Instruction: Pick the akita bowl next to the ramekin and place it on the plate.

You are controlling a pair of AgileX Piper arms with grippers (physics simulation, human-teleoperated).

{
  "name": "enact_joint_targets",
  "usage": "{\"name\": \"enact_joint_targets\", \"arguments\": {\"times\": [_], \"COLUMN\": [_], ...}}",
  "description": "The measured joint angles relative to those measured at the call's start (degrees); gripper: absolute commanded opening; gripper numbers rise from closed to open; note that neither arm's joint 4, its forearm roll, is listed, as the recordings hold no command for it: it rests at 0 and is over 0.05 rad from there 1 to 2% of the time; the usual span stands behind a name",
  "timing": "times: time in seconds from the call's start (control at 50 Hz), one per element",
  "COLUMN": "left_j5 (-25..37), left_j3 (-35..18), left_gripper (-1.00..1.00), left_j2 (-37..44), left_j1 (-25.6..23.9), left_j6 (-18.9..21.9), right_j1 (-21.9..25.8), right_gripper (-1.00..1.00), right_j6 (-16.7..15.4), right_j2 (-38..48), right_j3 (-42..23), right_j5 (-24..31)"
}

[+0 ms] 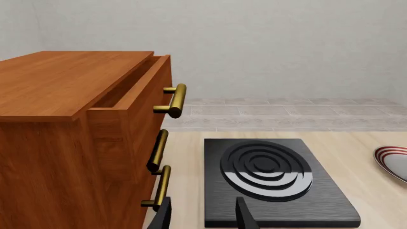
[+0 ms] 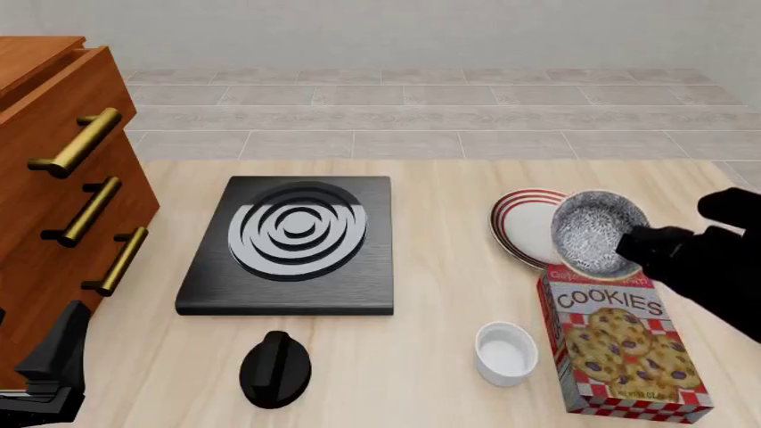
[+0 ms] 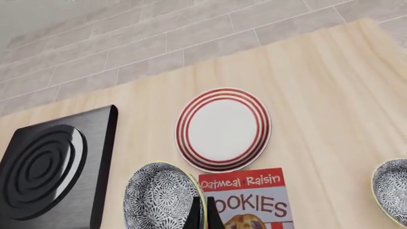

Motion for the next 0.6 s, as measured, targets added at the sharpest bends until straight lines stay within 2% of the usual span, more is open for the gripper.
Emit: {"name": "enact_joint_targets", "arguments": {"times": [0.6], "left_j5": [0.0], "left_j3": [0.0], "left_gripper": [1.0], "left_j2": [0.0], "left_j1": [0.0], "left_j6": [0.0], "right_j1": [-0.9], "right_gripper": [-1.0], "right_j6": [0.5], "right_j2": [4.5], "right_j3": [-1.2], "right_j5": [-4.6]}}
